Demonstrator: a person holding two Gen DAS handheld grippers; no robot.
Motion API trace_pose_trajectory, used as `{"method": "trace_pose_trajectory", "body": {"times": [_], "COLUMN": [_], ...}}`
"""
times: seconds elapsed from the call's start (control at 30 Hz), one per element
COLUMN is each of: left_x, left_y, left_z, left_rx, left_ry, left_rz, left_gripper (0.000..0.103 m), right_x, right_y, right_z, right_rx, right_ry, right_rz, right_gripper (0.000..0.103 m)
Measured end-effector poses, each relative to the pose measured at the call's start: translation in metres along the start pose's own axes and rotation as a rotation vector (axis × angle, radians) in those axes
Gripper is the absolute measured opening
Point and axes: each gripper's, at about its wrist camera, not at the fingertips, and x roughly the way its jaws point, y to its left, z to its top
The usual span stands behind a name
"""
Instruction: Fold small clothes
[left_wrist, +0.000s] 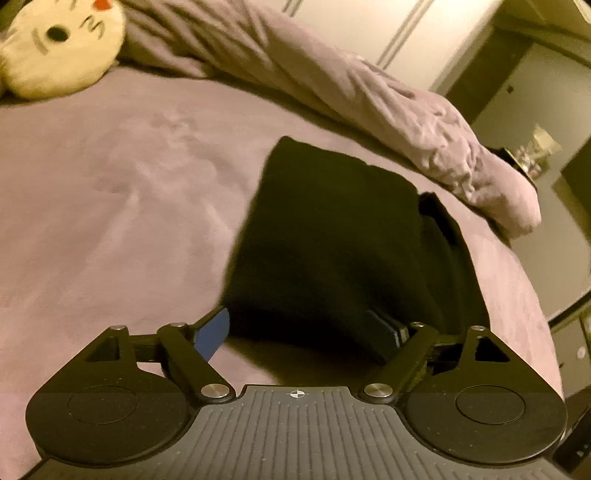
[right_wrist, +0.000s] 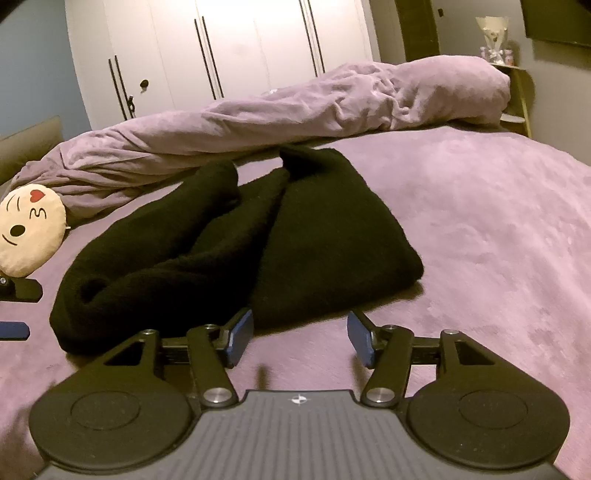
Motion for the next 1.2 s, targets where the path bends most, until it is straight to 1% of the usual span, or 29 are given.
{"method": "trace_pose_trajectory", "body": {"times": [0.1,0.2,0.27,0.33,0.4,0.47,0.5,0.57,0.63,0.73,0.83,0.97,1.07,1.1,1.17,1.2], "left_x": [0.006,0.014,0.018,0.020,0.017,0.014,0.016,0.026,0.036,0.037,0.036,0.041,0.047,0.051,0.058,0.063], "left_y": [-0.021,-0.042,-0.051,-0.060,-0.073,-0.090,-0.098,-0.110,-0.113,-0.109,-0.105,-0.103,-0.104,-0.104,-0.104,-0.103], "left_z": [-0.002,-0.007,-0.004,0.005,0.014,0.020,0.021,0.018,0.009,-0.008,-0.017,-0.014,-0.013,-0.013,-0.014,-0.014], "left_rx": [0.108,0.205,0.214,0.198,0.208,0.261,0.296,0.345,0.371,0.373,0.392,0.389,0.400,0.403,0.398,0.391], "left_ry": [-0.004,0.012,0.027,0.035,0.014,-0.009,-0.008,0.024,0.062,0.082,0.098,0.091,0.091,0.096,0.111,0.119], "left_rz": [0.006,0.027,0.024,0.028,0.029,0.014,0.010,0.017,0.028,0.015,0.026,0.051,0.053,0.054,0.051,0.065], "left_gripper": [0.092,0.093,0.093,0.093,0.094,0.096,0.097,0.097,0.097,0.097,0.097,0.097,0.097,0.095,0.084,0.069], "right_x": [0.000,-0.003,-0.005,-0.006,-0.008,-0.010,-0.010,-0.009,-0.009,-0.009,-0.005,-0.002,-0.002,-0.003,-0.003,-0.003], "right_y": [-0.003,-0.005,-0.008,-0.009,-0.011,-0.014,-0.015,-0.019,-0.022,-0.027,-0.031,-0.030,-0.029,-0.029,-0.030,-0.030], "right_z": [-0.001,0.000,0.001,0.001,0.002,0.001,0.001,0.001,0.001,0.003,0.005,0.005,0.004,0.004,0.003,0.004], "right_rx": [0.008,0.008,0.009,0.004,-0.007,-0.010,-0.007,0.006,0.014,0.020,0.034,0.050,0.046,0.044,0.043,0.044], "right_ry": [0.002,0.000,-0.002,0.001,0.005,0.008,0.013,0.028,0.038,0.042,0.046,0.050,0.051,0.051,0.053,0.054], "right_rz": [0.000,-0.003,-0.010,-0.018,-0.030,-0.038,-0.045,-0.055,-0.066,-0.079,-0.081,-0.075,-0.073,-0.074,-0.075,-0.076], "right_gripper": [0.059,0.062,0.063,0.066,0.066,0.068,0.069,0.069,0.069,0.071,0.071,0.072,0.073,0.073,0.073,0.073]}}
